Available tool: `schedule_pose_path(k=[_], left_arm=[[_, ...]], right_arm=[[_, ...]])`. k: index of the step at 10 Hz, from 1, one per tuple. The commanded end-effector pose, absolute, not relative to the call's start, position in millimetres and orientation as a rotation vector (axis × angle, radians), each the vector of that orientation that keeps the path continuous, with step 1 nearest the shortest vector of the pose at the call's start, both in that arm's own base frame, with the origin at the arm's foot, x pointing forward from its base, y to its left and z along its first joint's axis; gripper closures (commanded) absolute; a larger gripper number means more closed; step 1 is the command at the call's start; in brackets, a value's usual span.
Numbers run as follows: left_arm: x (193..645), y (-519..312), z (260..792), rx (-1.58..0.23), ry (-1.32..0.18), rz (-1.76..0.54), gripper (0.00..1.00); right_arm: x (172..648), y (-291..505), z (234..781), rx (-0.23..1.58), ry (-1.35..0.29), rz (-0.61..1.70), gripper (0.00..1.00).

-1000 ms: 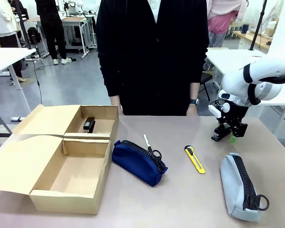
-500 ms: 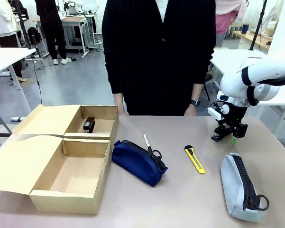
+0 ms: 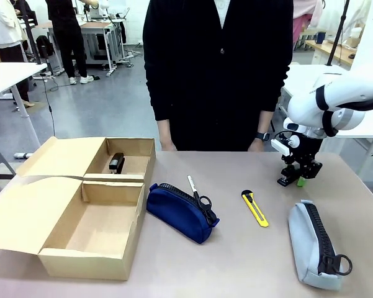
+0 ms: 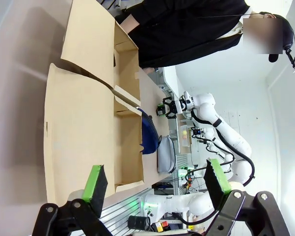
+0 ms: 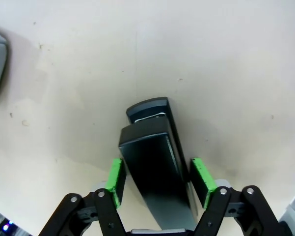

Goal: Place items inside the box.
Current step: Pick up a Pencil pouch or Stapler and place it inside the Mailer Box closest to the robot.

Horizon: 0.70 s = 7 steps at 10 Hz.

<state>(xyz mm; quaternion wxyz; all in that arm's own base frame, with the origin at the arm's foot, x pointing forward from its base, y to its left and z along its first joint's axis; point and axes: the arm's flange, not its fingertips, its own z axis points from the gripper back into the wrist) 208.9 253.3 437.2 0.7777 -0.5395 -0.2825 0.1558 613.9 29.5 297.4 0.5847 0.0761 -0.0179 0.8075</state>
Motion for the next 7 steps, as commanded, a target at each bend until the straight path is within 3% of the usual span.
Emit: schedule_pose_path(k=[1, 2, 3, 4, 7], left_arm=[[208.8, 253.1, 439.0, -1.178, -0.634, 0.322, 0.0], [208.8, 253.1, 439.0, -1.178, -0.634, 0.322, 0.0], [208.8, 253.1, 439.0, -1.178, -0.634, 0.322, 0.0], [208.8, 253.1, 439.0, -1.178, -0.634, 0.322, 0.0], [208.8, 253.1, 439.0, -1.178, -0.634, 0.322, 0.0]], right_arm=[[613.1, 24.7, 292.5, 0.214, -0.024, 1.921, 1.0], [612.8, 24.1, 292.3, 0.22, -0.018, 1.92, 1.0], [612.7, 23.7, 292.2, 0.225, -0.012, 1.919, 0.92], [612.9, 23.4, 292.3, 0.226, -0.011, 1.916, 1.0], [612.9, 23.2, 293.2, 0.231, -0.007, 1.92, 1.0]])
